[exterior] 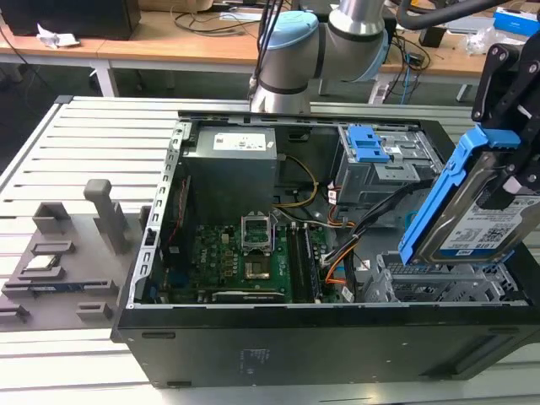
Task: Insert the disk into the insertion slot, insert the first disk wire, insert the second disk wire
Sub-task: 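Insert the disk into the insertion slot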
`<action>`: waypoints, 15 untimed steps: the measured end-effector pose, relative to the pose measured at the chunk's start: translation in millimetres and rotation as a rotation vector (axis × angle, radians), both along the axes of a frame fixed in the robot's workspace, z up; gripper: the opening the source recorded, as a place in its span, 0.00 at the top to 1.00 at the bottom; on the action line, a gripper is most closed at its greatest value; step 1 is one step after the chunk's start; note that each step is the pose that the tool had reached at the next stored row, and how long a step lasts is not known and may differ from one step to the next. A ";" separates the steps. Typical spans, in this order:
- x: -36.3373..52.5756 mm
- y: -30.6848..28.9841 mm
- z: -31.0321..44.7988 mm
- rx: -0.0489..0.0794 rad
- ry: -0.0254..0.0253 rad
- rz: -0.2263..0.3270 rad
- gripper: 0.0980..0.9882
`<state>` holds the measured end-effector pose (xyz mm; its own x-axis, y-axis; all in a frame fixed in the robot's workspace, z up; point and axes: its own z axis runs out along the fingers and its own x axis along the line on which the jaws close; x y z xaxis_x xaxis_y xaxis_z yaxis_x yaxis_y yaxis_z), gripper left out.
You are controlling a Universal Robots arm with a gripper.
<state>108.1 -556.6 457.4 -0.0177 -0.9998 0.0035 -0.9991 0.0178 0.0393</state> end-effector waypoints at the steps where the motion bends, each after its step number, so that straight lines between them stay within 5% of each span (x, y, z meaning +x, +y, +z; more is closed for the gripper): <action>1: 0.0 1.9 -3.2 0.000 0.0000 0.000 0.70; 15: 0.0 3.8 -17.9 0.000 0.0000 -0.001 0.70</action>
